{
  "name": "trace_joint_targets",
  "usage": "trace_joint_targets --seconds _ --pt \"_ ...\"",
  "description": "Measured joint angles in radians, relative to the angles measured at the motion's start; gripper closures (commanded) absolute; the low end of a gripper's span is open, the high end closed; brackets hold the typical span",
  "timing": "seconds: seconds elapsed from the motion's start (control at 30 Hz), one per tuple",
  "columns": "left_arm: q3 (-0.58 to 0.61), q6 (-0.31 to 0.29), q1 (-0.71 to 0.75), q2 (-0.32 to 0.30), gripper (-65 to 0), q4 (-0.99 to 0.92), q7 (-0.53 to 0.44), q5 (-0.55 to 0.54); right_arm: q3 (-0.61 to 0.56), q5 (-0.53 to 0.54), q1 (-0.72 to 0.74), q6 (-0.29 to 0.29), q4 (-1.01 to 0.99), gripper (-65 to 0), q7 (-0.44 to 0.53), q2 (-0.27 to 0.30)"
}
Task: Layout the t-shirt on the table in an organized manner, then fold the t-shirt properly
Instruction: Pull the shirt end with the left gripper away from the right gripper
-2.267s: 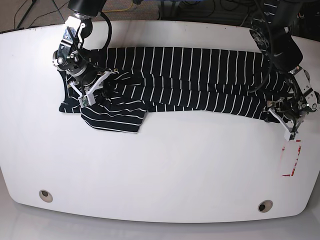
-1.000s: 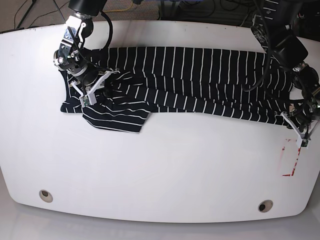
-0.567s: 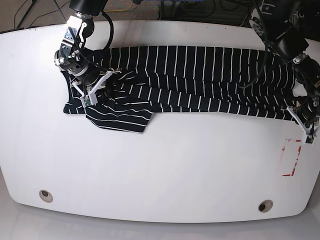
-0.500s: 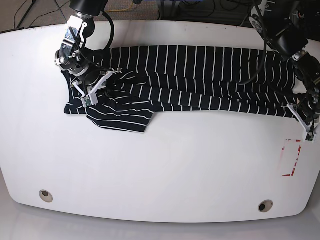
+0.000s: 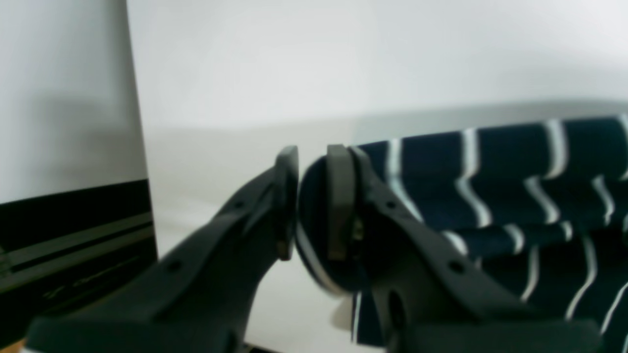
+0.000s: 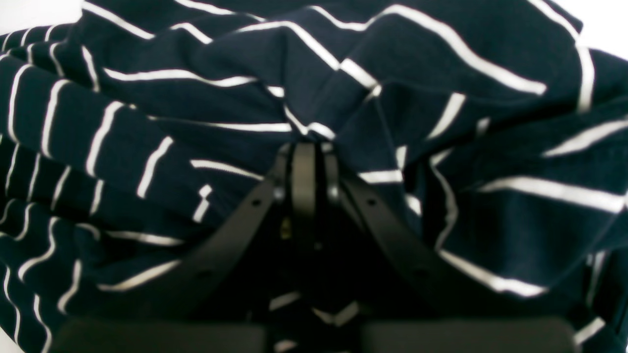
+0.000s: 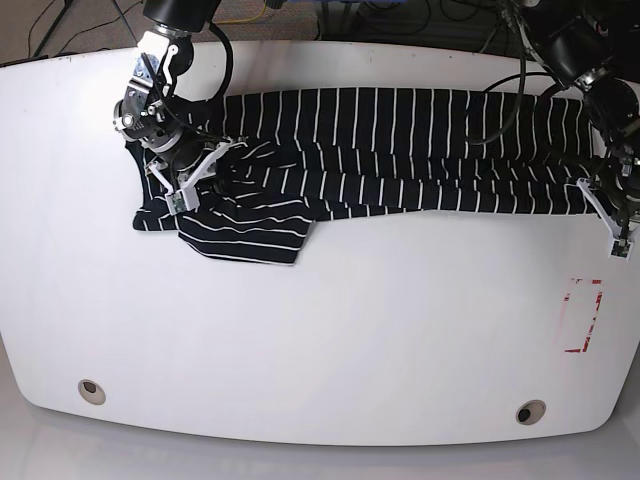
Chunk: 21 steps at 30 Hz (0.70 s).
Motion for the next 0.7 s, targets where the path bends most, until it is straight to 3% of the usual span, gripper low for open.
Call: trace_joint_targets --seconds 0.53,0.6,0.7 --pt "-0.002 0.0 0.006 -0.002 -10.6 0.01 0.0 0.007 0.0 -0.003 0.003 0.0 -0.001 -2.2 0.0 0.001" --pt "-0.002 0.0 0.006 -0.002 -12.9 0.009 0.0 0.007 0.0 -0.003 0.003 0.0 -0.001 -2.2 0.0 0.001" --pt "-0.002 0.0 0.003 -0.003 -23.2 0.0 0.0 0.008 0.0 -0.003 0.003 -0.001 -0.001 -2.2 0.0 0.0"
